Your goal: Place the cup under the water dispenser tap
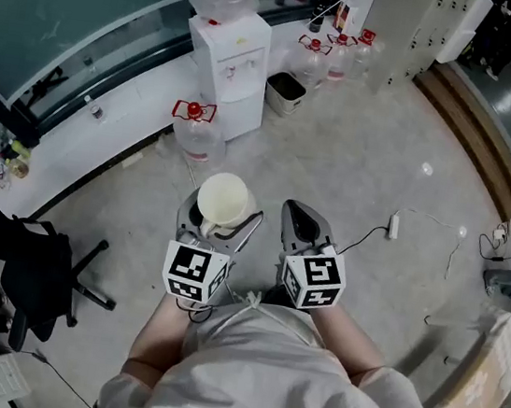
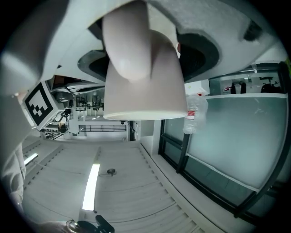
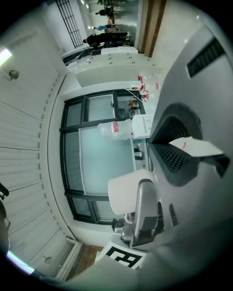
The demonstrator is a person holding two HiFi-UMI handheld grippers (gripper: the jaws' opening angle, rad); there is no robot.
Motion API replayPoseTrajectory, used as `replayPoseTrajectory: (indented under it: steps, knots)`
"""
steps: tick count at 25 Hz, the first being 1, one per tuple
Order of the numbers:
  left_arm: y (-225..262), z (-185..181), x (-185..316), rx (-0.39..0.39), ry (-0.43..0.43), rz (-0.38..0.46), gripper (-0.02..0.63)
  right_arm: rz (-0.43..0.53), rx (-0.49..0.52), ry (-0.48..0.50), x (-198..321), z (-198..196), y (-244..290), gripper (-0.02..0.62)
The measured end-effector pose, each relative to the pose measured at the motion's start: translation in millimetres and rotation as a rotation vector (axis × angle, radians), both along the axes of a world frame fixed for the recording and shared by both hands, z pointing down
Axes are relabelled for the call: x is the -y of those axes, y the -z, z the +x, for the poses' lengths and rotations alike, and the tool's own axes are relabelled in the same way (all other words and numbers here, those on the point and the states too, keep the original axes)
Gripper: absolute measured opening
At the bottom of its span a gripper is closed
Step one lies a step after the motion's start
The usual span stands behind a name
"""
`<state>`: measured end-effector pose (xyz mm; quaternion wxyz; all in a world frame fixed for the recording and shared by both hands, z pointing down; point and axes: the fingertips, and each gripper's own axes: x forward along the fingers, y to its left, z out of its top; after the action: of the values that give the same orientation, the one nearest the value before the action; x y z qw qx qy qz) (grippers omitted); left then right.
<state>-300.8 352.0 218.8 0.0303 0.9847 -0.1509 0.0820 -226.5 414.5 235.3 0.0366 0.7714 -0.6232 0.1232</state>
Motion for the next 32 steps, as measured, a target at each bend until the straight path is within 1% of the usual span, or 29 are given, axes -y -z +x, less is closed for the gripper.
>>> replayPoseTrajectory:
  steps: [5, 8, 11, 14, 17, 20, 23, 28, 32]
  knots:
    - [1.8, 67.9, -1.5, -0.006, 0.075, -0.016, 0.456, -0.015, 0.013, 0.053, -2.8, 78.9, -1.0, 0.026]
    - [-2.9, 104.1, -2.0, -0.004, 0.11, -0.03, 0.456, -0.035, 0.017, 0.101, -4.4, 115.2, -5.9, 0.026]
    - [-4.9, 131.0, -4.3, -0.008, 0.138, -0.037, 0.456, -0.068, 0.014, 0.151, -9.5, 139.1, -16.8, 0.026]
    - [-8.3, 149.4, 0.5, -0.005, 0.16, -0.048, 0.456, -0.091, 0.02, 0.17, -6.8, 159.3, -26.7, 0.026]
    - [-14.8, 162.7, 14.0, 0.009, 0.175, -0.059, 0.456, -0.091, 0.034, 0.184, 7.2, 174.7, -30.7, 0.026]
    - [-22.5, 175.2, 34.7, 0.014, 0.187, -0.071, 0.456, -0.096, 0.034, 0.197, 29.5, 188.8, -35.8, 0.026]
    - [-32.0, 185.0, 66.8, 0.016, 0.198, -0.075, 0.456, -0.108, 0.036, 0.205, 62.8, 201.7, -44.5, 0.026]
    - [-45.6, 208.2, 137.6, 0.008, 0.203, -0.101, 0.456, -0.112, 0.017, 0.201, 134.6, 226.8, -48.4, 0.026]
    - [-52.2, 234.9, 205.0, 0.015, 0.183, -0.12, 0.456, -0.135, 0.023, 0.21, 204.6, 245.0, -51.9, 0.026]
